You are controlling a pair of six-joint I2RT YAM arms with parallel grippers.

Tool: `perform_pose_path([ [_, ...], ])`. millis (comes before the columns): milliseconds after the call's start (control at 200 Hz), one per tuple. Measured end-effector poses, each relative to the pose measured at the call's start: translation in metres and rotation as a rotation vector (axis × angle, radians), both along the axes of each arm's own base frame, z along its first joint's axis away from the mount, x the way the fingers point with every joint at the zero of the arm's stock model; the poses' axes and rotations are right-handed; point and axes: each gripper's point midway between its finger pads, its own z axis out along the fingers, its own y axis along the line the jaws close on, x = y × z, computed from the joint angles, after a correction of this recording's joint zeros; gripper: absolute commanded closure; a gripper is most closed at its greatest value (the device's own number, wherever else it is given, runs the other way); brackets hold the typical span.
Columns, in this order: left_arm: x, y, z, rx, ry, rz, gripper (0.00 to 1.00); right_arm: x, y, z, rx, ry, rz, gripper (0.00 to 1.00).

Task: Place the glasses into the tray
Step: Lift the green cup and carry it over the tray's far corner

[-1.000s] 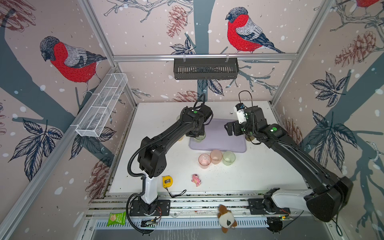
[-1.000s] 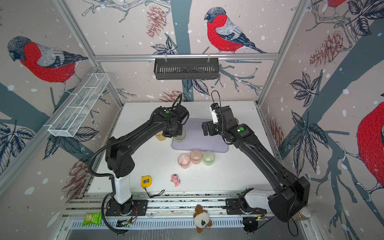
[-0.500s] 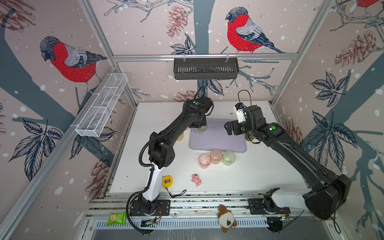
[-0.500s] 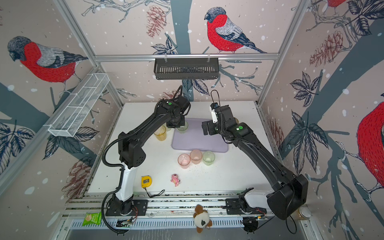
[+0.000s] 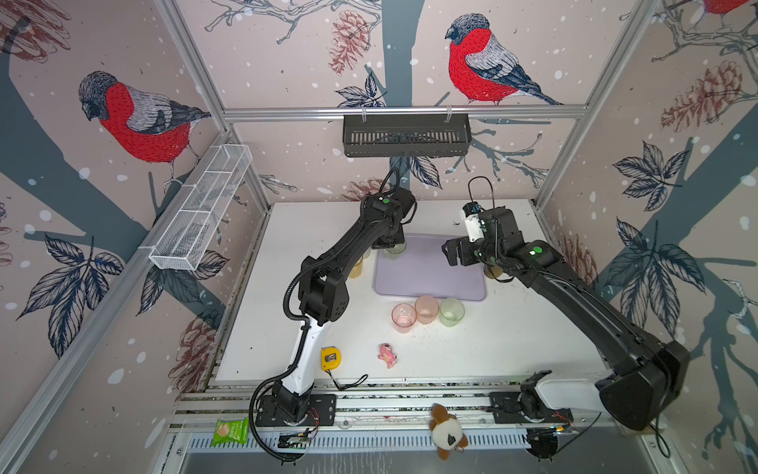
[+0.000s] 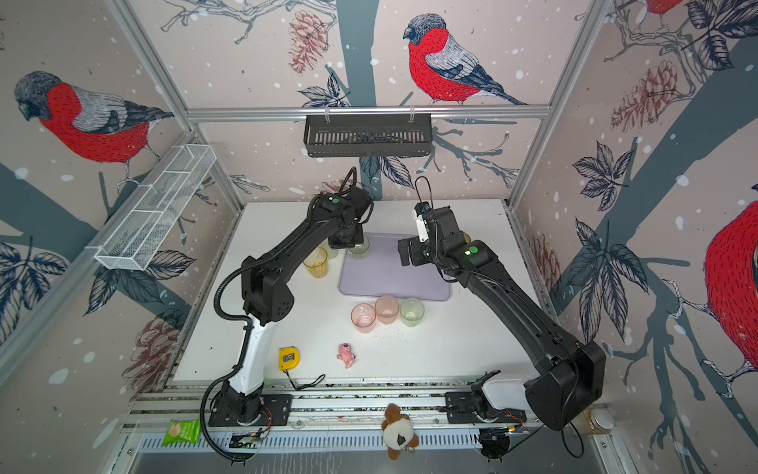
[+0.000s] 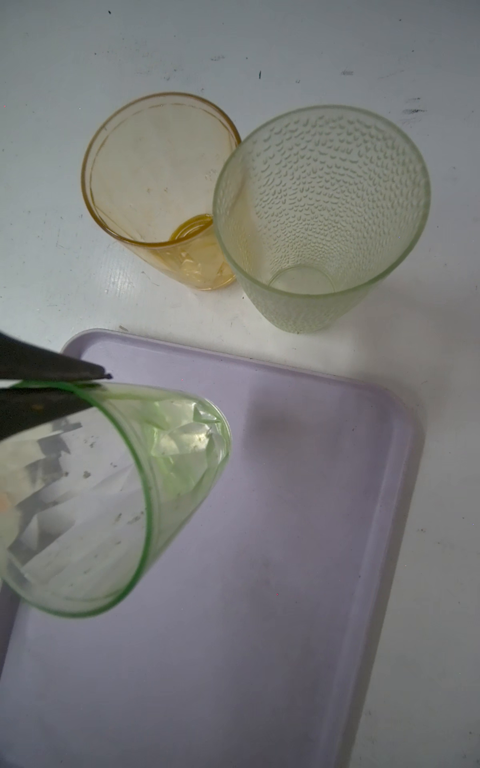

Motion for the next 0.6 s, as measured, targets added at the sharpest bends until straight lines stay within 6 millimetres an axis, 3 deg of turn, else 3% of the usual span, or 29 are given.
perform_pose_path([
  [600,0.038,-0.003,-0.024,-0.046,-0.039,0.010,1.00,0.004,0.000,-0.004,0.004,0.015,-0.019,0.00],
])
